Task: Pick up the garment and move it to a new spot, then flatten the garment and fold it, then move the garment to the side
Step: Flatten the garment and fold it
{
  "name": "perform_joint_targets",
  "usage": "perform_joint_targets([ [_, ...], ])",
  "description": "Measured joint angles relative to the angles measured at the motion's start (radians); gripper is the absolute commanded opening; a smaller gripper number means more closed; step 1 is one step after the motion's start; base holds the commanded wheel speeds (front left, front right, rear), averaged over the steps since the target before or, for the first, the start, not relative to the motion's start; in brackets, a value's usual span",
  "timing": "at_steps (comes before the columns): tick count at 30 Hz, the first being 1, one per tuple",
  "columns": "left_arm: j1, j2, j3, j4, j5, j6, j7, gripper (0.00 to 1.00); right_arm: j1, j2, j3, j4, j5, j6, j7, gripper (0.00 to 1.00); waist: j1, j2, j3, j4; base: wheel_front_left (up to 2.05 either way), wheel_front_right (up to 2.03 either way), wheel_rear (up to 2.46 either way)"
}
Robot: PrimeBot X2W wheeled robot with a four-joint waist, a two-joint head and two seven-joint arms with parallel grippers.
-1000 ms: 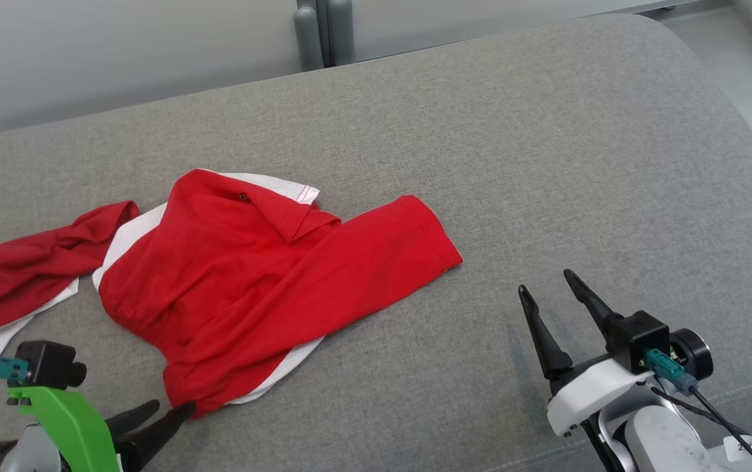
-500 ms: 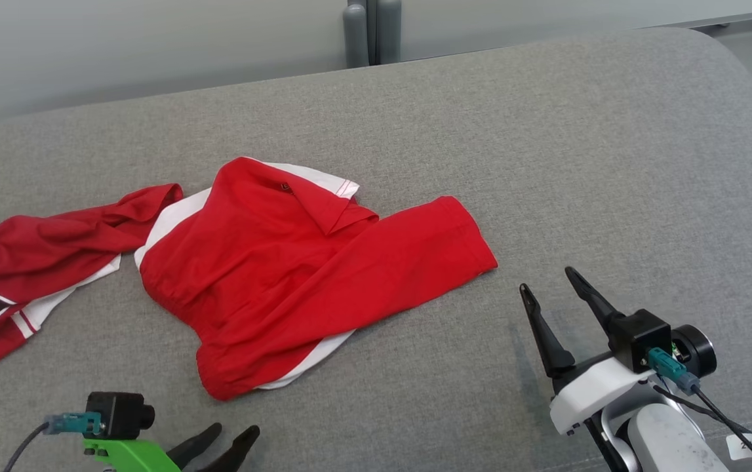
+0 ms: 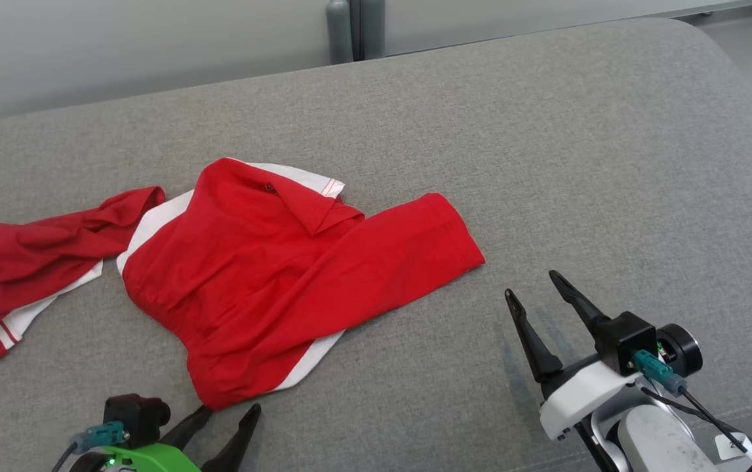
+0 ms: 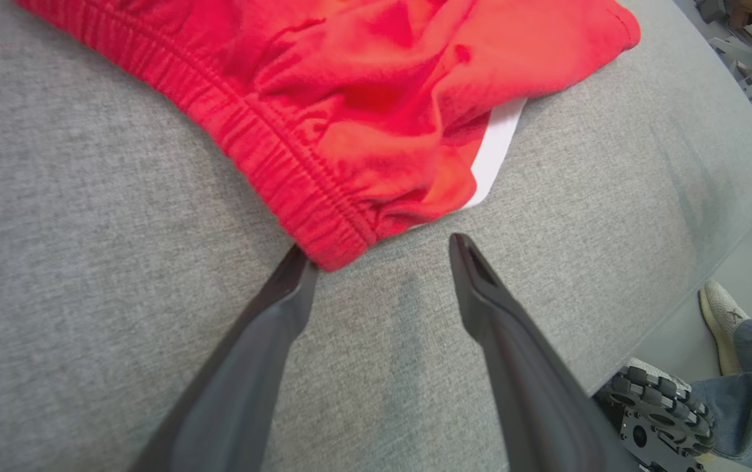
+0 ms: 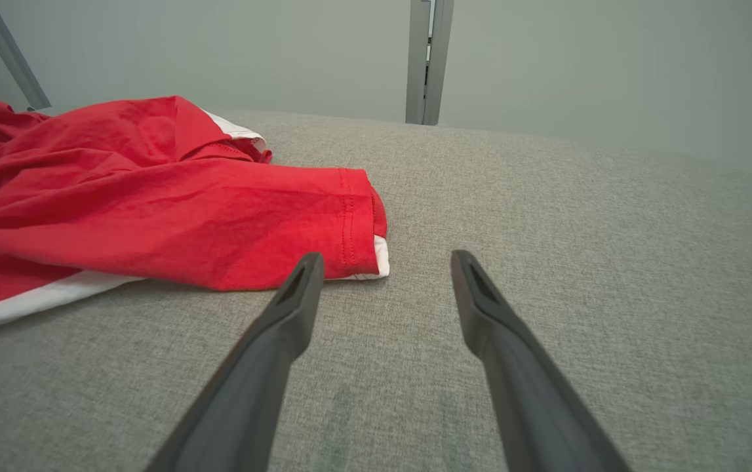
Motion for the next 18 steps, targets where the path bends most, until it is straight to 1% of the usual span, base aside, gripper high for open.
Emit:
perform_joint_targets([
  [4,-0.002,-0.005,-0.015,0.047,0.034,0.000,-0.051,1.00,-0.001,0.001,-0.001,0.001,0.000,0.001,0.000,1.00,0.0000,0.0000,0.002,-0.016,0.00,0.00,0.00],
  [11,-0.067,-0.013,-0.035,0.113,0.155,-0.001,-0.157,1.00,-0.001,0.001,-0.009,0.001,0.000,0.001,0.000,1.00,0.0000,0.0000,0.004,-0.024,0.00,0.00,0.00],
  [18,-0.073,-0.030,-0.081,0.170,0.196,-0.003,-0.229,1.00,-0.001,0.002,-0.009,0.001,0.000,0.001,0.000,1.00,0.0000,0.0000,0.001,-0.028,0.00,0.00,0.00],
])
